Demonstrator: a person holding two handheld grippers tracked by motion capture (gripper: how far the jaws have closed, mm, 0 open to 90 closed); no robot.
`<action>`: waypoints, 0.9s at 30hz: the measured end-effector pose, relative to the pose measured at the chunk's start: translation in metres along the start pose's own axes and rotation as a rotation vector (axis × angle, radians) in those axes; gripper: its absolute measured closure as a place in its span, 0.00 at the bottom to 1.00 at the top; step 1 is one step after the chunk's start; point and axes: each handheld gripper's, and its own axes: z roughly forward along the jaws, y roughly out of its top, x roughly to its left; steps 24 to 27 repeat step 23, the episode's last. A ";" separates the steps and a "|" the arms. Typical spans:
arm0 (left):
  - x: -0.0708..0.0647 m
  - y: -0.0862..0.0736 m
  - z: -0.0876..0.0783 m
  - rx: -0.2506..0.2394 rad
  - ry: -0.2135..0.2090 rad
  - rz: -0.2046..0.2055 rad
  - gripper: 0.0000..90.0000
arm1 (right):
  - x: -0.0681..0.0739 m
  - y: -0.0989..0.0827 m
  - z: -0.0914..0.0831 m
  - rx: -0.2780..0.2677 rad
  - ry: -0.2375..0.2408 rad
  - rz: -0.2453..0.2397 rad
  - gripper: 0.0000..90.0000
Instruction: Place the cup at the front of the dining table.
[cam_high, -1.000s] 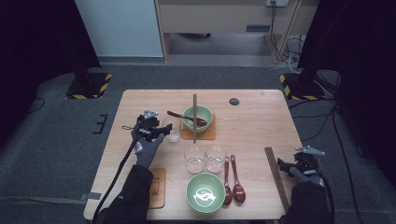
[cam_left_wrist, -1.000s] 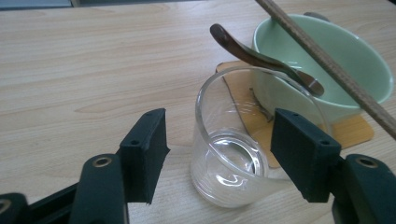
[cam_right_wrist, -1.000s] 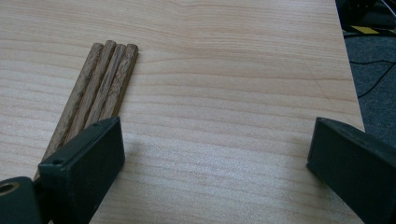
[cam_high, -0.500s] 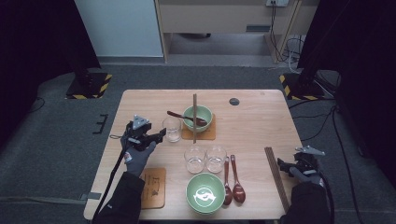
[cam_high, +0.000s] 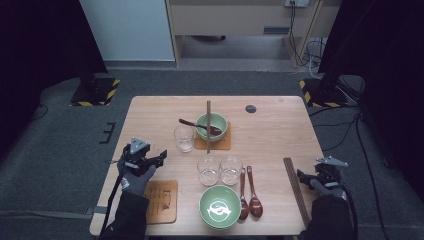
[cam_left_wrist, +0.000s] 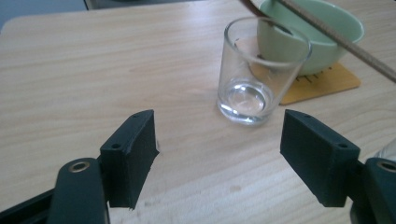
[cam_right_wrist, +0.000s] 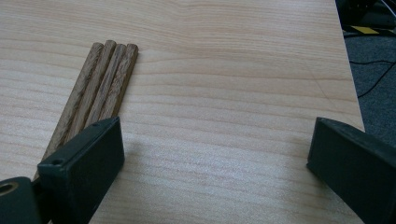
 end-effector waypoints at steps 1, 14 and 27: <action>0.001 -0.003 -0.001 0.004 0.004 -0.001 0.29 | 0.000 0.000 0.000 0.000 0.000 0.000 0.04; 0.028 -0.034 -0.015 0.044 0.058 -0.042 0.26 | 0.000 0.000 0.000 0.001 0.002 0.000 0.04; 0.047 -0.055 -0.017 0.117 0.137 -0.020 0.26 | 0.000 0.000 0.000 0.001 0.002 -0.001 0.04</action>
